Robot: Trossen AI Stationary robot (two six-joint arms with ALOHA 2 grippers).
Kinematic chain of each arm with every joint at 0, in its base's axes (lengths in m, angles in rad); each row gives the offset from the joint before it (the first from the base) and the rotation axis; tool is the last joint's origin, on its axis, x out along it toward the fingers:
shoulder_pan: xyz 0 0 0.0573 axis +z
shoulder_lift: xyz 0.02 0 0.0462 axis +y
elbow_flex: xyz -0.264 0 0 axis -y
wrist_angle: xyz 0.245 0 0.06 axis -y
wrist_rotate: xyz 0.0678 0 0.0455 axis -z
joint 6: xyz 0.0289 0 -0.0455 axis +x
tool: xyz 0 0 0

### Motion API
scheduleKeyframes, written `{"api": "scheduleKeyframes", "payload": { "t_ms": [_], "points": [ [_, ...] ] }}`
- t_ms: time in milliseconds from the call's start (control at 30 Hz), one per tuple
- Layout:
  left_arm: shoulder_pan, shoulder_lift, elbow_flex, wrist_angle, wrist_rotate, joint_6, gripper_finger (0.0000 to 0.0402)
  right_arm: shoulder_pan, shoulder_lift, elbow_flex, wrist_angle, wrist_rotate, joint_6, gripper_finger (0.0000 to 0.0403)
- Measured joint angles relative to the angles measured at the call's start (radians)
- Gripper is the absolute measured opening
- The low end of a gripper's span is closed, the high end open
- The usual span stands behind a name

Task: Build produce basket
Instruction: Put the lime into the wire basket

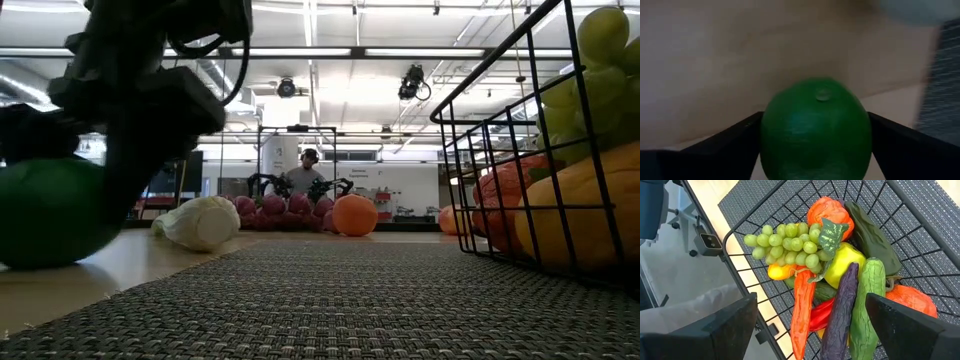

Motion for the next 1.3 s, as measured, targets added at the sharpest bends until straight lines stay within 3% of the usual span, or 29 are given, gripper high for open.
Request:
{"api": "scheduleKeyframes", "payload": {
  "t_ms": [300,500,733,933,1300],
  "points": [
    [0.005,0.000,0.000,0.150,0.015,0.020,0.0251,-0.001,0.000,0.000,-0.001,0.006,0.007,0.0373],
    [0.041,-0.015,0.099,0.164,0.008,0.119,0.0250,-0.001,0.000,0.000,-0.002,0.009,0.028,0.0373],
    [0.091,-0.019,0.333,0.182,-0.127,0.306,0.0268,-0.001,-0.010,0.000,0.105,0.120,0.115,0.0372],
    [0.152,-0.020,0.432,0.418,-0.168,0.494,0.0265,0.008,-0.017,0.000,0.157,0.108,0.279,0.0372],
    [0.216,0.061,0.435,0.753,-0.166,0.425,0.0273,0.074,-0.016,0.000,0.164,0.100,0.599,0.0372]
  ]
}}
